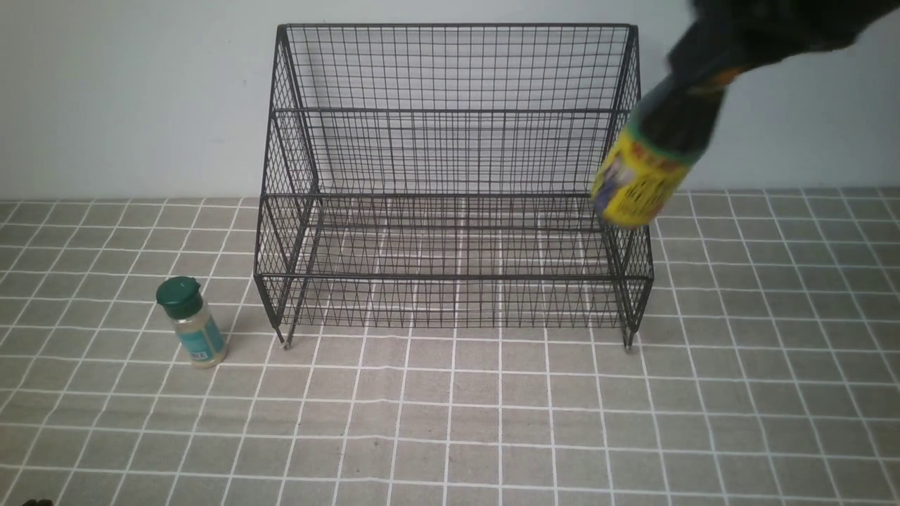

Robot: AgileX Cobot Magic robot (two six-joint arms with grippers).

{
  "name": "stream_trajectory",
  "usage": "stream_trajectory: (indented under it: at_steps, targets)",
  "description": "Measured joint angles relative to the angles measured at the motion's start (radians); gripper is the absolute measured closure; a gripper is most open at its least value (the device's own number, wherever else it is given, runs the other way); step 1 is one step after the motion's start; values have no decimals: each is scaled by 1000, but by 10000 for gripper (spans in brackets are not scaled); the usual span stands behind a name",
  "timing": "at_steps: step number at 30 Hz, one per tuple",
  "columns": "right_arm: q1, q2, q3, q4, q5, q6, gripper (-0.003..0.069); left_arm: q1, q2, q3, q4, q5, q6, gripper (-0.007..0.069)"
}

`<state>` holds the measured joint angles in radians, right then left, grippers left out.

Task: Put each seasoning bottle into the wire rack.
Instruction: Use the right arm to put the condiment bottle back on the shelf

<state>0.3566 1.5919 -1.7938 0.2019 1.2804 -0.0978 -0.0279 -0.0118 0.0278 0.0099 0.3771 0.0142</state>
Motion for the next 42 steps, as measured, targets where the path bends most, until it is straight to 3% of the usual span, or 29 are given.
stream_trajectory:
  at_steps: [9,28,35,42]
  targets:
    - [61,172,-7,-72,-95,1,361,0,0,0,0,0,0,631]
    - [63,182,-78,-95,-230,4,361,0,0,-1,0,0,0,631]
    - [63,182,-149,-165,-344,5,361,0,0,-1,0,0,0,631]
    - [63,253,-156,-192,-342,34,361,0,0,-1,0,0,0,631]
